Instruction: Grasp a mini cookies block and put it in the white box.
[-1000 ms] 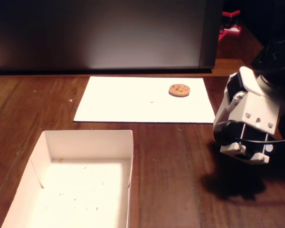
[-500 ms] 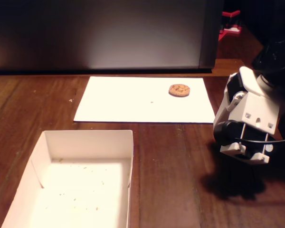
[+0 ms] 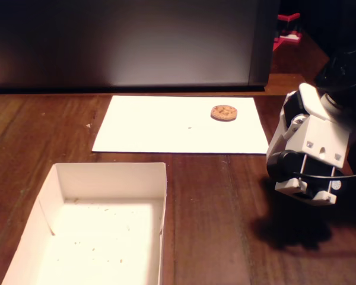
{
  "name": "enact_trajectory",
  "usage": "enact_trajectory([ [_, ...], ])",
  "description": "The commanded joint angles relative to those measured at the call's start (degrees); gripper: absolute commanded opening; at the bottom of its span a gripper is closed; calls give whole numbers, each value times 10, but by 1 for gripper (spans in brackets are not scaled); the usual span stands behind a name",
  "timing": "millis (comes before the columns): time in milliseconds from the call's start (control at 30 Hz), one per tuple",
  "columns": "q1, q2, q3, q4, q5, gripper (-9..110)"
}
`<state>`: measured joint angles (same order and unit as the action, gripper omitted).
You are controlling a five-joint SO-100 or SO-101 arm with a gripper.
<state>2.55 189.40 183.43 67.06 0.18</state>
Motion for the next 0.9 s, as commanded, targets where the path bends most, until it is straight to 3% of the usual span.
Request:
enact_trajectory([
  [0,-11,40,-5,5,-6,0],
  [867,-11,40,0,-21,-10,0],
])
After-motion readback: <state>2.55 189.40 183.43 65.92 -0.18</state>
